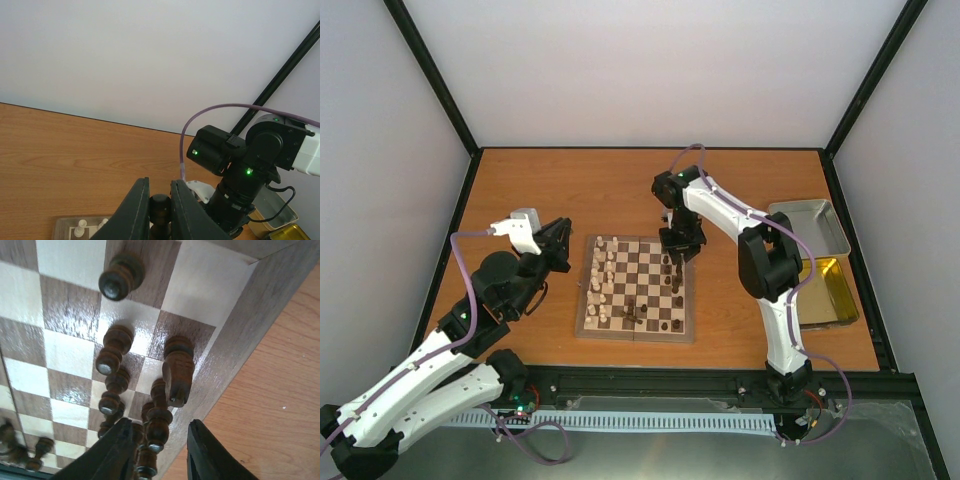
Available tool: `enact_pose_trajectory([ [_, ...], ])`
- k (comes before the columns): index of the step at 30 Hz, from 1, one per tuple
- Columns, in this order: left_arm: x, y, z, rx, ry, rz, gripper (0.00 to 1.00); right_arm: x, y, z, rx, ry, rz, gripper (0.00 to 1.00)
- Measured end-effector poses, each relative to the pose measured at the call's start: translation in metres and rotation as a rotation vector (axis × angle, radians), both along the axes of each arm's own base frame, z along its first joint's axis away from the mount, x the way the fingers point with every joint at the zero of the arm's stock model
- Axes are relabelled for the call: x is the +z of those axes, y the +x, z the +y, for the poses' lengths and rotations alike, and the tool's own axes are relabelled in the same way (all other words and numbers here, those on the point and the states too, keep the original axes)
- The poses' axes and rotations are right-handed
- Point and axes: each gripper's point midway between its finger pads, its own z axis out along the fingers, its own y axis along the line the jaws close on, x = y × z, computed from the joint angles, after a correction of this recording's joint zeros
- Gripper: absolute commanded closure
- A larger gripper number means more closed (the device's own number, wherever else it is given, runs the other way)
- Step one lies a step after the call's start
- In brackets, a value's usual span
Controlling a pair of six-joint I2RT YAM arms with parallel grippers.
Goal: Set up the chess pieces on the board
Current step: Place the chess piece on the chessboard.
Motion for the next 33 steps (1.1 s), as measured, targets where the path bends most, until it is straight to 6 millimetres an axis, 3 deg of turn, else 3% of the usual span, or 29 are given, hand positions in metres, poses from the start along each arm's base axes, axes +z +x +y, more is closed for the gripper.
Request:
enact_pose_trajectory([
  [6,-0.003,0.002,-0.002,-0.001,0.009,0.009,0.98,0.015,0.012,0.005,-0.031,0.02,-0.06,0.59],
  [12,-0.015,0.007,-0.013,-0.031,0.036,0.042,0.98,0.052,0.018,0.006,-0.064,0.109,-0.204,0.51],
  [19,-0.029,0.011,-0.047,-0.153,0.033,0.095,0.98,0.118,-0.013,0.02,-0.072,0.537,-0.522,0.38],
  [24,-0.015,0.015,-0.078,-0.262,-0.039,0.141,0.98,0.156,-0.034,0.035,-0.076,0.91,-0.742,0.37],
  [29,0.008,0.018,-0.113,-0.385,-0.125,0.185,0.99,0.18,-0.03,0.045,-0.091,1.059,-0.817,0.37],
  [33,0.004,0.02,-0.131,-0.441,-0.167,0.252,0.99,0.209,-0.033,0.047,-0.064,1.156,-0.886,0.38],
])
